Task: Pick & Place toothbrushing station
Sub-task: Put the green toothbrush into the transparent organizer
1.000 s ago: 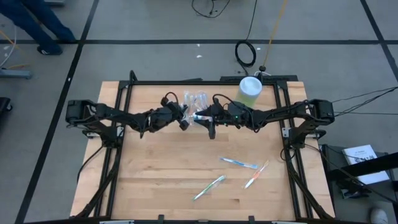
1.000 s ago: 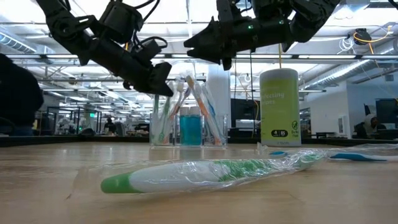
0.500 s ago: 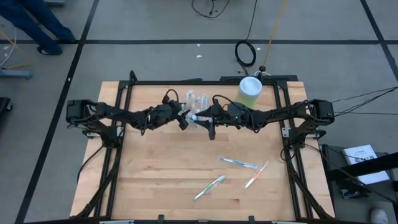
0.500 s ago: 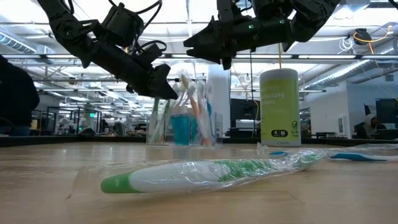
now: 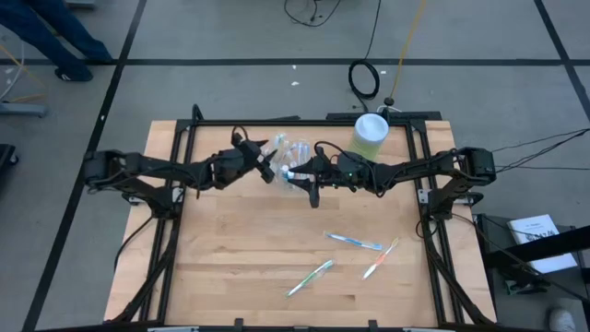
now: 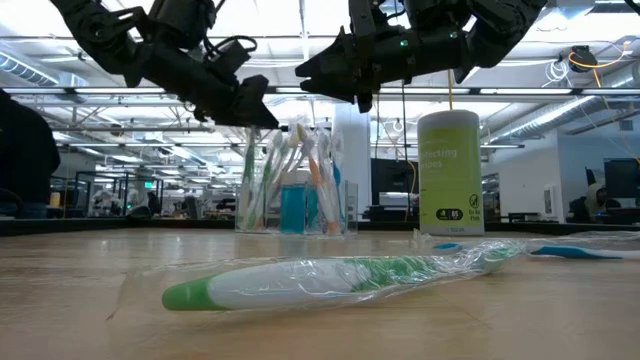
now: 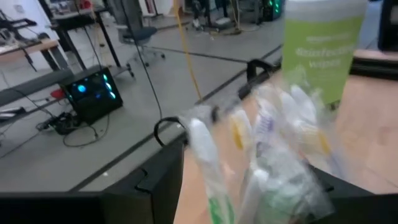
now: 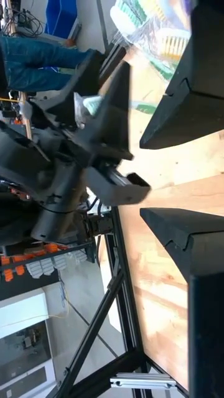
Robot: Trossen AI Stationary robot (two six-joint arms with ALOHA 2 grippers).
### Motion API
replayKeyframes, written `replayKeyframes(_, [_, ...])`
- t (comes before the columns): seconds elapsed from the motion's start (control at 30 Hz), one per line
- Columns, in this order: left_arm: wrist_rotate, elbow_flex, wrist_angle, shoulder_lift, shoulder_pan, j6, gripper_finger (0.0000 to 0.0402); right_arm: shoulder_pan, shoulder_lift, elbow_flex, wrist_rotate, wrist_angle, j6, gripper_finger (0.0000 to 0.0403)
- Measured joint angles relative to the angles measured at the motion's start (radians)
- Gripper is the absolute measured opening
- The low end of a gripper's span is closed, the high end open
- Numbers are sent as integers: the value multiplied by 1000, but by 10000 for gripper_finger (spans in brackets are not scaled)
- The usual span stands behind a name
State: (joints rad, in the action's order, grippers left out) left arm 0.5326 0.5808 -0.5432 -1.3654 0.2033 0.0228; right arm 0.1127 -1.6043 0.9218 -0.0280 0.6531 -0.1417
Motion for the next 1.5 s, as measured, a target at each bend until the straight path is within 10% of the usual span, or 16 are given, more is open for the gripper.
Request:
replayKeyframes(0.27, [-13,0,-1,11,64,52,209,0,0,0,0,0,0,155])
replayKeyframes(0.5, [-230,0,8,6,119,-45,209,0,0,0,0,0,0,155])
replayKeyframes(1.17, [-191,1,200,3,100,-89,206,0,0,0,0,0,0,155])
replayKeyframes(1.5, [-149,1,202,3,109,-85,94,0,0,0,0,0,0,155])
